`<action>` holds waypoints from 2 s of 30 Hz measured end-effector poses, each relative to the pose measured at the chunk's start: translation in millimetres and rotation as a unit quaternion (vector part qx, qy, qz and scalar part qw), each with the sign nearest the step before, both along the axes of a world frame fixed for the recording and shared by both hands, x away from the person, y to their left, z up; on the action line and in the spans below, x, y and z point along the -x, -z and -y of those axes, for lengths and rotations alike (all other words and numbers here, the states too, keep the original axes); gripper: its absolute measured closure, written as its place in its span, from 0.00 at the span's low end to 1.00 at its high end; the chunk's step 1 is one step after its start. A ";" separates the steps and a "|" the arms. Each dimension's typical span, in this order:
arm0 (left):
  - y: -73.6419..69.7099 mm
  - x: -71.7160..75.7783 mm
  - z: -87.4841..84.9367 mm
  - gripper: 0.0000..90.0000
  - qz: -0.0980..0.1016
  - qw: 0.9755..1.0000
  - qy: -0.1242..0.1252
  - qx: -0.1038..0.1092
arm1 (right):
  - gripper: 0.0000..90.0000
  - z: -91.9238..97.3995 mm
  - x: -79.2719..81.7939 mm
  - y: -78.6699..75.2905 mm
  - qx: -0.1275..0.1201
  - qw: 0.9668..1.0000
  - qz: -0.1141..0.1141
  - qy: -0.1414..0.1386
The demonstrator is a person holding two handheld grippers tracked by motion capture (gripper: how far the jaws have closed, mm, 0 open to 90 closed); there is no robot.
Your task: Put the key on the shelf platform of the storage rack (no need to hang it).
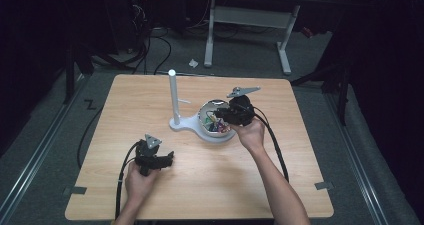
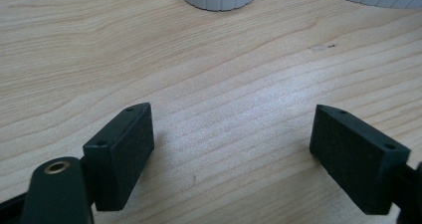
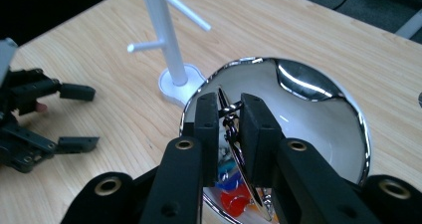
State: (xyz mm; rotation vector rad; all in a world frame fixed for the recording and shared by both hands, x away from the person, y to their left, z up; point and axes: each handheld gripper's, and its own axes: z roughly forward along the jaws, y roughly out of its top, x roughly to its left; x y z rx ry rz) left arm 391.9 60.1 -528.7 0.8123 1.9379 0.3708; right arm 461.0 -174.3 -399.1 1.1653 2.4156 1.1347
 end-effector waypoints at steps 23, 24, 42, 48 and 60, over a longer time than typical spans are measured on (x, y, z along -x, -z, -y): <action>0.0 0.0 0.1 0.20 0.000 1.000 -0.001 0.000 | 0.87 3.3 -5.1 47.6 0.012 0.998 -0.055 0.011; 0.0 0.0 0.1 0.20 0.000 1.000 0.000 0.000 | 0.87 2.7 -5.2 49.2 0.012 0.998 -0.056 0.010; 0.0 -0.5 0.4 0.20 0.000 1.000 -0.003 0.000 | 0.57 9.5 4.1 33.2 0.010 0.999 -0.021 0.031; -0.1 -0.4 0.4 0.20 0.000 1.000 -0.003 0.001 | 0.57 14.4 9.9 24.1 0.011 0.999 -0.003 0.036; -0.1 -0.5 0.4 0.20 0.000 1.000 -0.003 0.000 | 0.56 23.9 19.0 9.9 0.006 0.999 0.016 0.042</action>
